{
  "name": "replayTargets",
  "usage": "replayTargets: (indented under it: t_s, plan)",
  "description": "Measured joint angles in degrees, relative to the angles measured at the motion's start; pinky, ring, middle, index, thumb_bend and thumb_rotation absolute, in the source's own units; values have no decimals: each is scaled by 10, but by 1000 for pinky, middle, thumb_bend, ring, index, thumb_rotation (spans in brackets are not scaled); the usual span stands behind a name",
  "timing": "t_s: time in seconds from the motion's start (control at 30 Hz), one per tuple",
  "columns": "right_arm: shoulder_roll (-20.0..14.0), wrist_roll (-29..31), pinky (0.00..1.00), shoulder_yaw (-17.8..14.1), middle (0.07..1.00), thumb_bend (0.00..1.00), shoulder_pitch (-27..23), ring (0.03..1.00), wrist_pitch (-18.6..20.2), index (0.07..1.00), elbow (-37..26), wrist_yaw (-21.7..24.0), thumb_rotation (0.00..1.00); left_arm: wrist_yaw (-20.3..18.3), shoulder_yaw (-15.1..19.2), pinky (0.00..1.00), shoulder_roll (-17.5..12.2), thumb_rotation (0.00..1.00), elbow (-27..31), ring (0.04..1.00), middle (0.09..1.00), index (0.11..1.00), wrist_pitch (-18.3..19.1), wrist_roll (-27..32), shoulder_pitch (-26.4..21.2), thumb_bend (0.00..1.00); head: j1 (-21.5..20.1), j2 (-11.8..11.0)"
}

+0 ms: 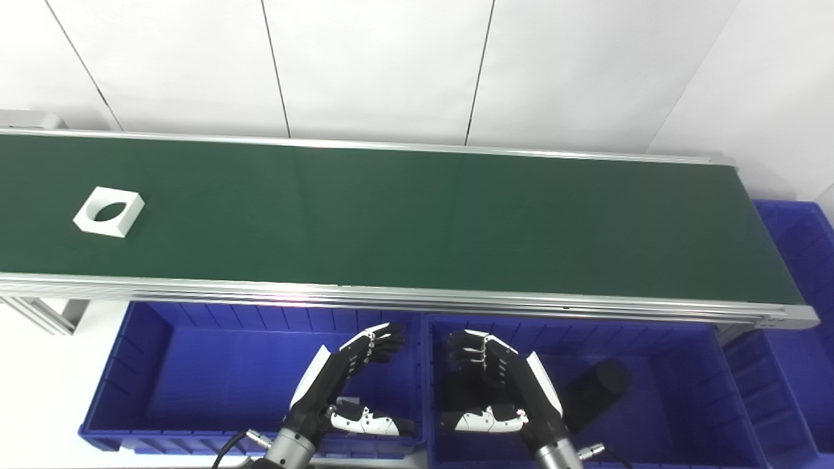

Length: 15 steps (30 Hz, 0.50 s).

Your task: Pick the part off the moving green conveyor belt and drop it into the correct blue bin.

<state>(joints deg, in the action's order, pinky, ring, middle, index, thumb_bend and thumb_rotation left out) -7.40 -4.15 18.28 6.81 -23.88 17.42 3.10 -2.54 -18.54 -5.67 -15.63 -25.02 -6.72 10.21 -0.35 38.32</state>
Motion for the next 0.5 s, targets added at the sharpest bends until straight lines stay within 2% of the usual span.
replayTargets:
  t_s: [0.5]
  plan:
    - [0,0,638,-1,761,886,-1,712,0,739,3,5,186,0,-2,762,0,161,-4,791,797,819,0,0,-3,916,2,-2]
